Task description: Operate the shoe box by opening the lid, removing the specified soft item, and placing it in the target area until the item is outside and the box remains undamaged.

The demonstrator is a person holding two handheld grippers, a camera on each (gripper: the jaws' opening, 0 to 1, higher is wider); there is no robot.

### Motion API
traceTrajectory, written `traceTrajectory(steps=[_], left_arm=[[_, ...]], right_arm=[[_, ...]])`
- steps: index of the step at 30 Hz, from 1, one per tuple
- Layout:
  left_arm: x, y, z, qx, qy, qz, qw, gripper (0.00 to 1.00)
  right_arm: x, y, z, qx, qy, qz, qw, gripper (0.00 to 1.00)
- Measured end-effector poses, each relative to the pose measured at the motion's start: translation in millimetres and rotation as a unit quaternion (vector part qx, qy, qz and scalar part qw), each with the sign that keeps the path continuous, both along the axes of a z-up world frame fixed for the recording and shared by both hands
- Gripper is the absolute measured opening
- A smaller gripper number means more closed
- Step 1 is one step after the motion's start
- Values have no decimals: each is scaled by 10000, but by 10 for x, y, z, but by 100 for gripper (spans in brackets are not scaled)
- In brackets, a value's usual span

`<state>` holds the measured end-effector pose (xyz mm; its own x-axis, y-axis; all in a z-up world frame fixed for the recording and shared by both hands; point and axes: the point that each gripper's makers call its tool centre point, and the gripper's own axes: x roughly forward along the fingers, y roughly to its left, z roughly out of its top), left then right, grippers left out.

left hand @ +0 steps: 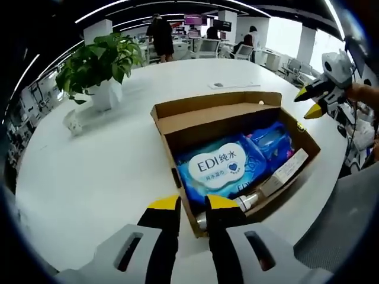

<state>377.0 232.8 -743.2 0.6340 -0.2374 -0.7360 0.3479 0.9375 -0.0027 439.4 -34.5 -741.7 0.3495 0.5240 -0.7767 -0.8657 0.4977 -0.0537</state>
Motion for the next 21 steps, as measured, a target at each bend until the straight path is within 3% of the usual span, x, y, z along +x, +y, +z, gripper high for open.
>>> traceTrajectory(steps=[9, 21], left_arm=[[210, -390, 130, 45, -148, -762, 9970, 18], [468, -930, 23, 83, -136, -1614, 9868, 17]], right_arm=[[-24, 126, -54, -60, -16, 233, 9997, 33], [-7, 203, -127, -81, -17, 379, 9992, 28]])
